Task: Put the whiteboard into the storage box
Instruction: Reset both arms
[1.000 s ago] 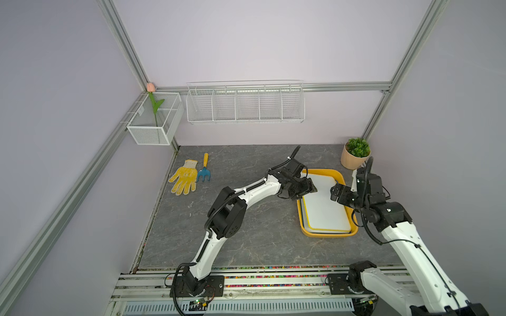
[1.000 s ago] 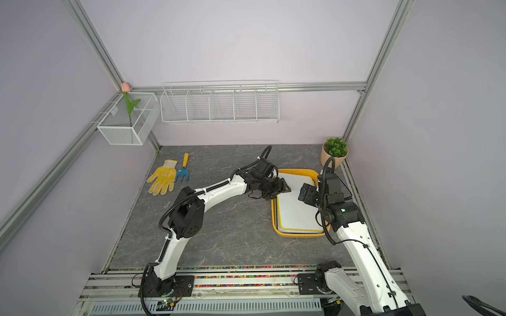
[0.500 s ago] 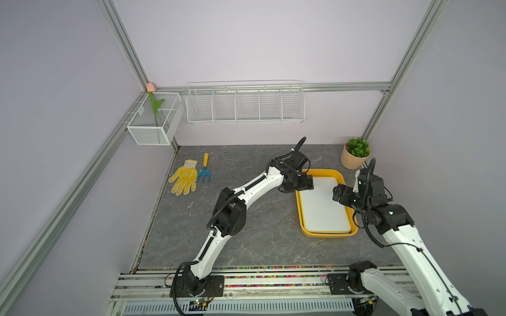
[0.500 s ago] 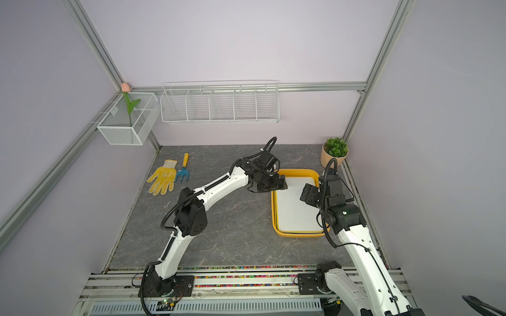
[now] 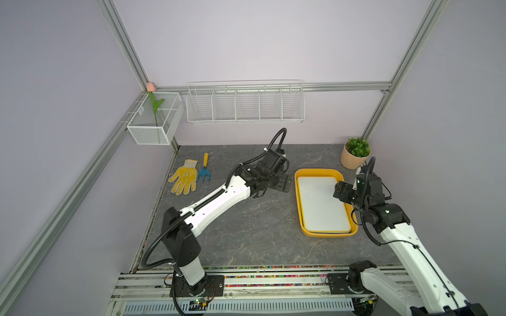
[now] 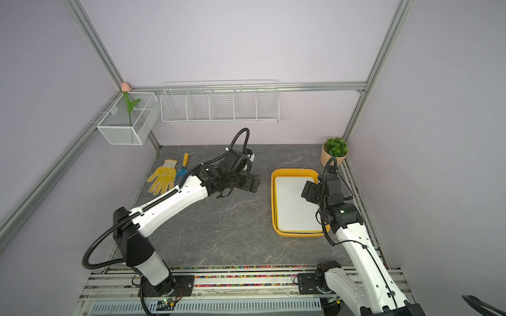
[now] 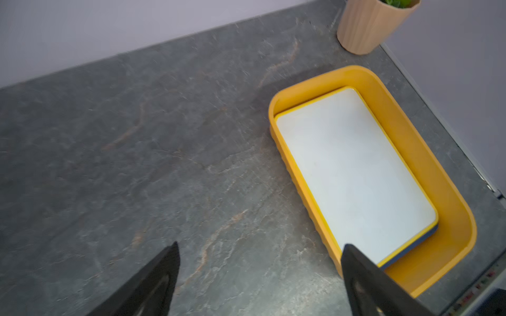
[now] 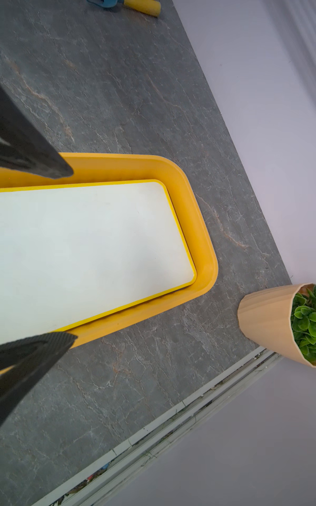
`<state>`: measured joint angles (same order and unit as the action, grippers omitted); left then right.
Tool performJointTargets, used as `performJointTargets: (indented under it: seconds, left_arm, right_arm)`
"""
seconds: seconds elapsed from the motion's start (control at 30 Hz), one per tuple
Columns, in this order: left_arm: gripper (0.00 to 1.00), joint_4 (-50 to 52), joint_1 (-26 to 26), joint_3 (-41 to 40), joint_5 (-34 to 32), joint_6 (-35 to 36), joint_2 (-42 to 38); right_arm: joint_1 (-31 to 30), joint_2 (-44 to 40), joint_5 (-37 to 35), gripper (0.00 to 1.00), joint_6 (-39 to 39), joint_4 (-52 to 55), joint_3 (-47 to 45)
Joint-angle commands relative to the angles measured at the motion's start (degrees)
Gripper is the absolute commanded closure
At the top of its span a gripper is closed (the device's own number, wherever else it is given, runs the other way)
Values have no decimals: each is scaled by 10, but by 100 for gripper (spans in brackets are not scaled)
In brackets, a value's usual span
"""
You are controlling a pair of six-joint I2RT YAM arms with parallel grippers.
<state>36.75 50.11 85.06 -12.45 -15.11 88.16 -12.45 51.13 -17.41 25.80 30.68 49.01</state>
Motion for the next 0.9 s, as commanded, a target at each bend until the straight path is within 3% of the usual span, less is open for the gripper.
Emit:
performJointTargets:
  seconds: [0.0, 0.2, 0.37, 0.47, 0.63, 0.7, 0.87]
  left_arm:
    - [8, -135, -14, -117, -108, 45, -109]
    - [7, -300, -101, -341, -123, 38, -344]
    - [6, -327, -186, -432, -197, 54, -438]
    - [5, -322, -264, -457, -193, 38, -443]
    - [5, -405, -375, -525, -157, 40, -409]
    - [5, -428, -424, -541, -115, 30, -381]
    - [5, -476, -454, -554, -127, 60, -300]
  right_arm:
    - [3, -38, -43, 11, -26, -67, -40]
    - [4, -85, -110, 10, -70, -149, -110]
    - [4, -94, -137, 10, -108, -265, -186]
    - [4, -79, -133, 10, -164, -376, -249]
    - [16, -34, -149, 11, -204, -526, -314]
    - [30, 1, -142, 11, -215, -567, -321]
    - [53, 107, -116, 11, -228, -670, -335]
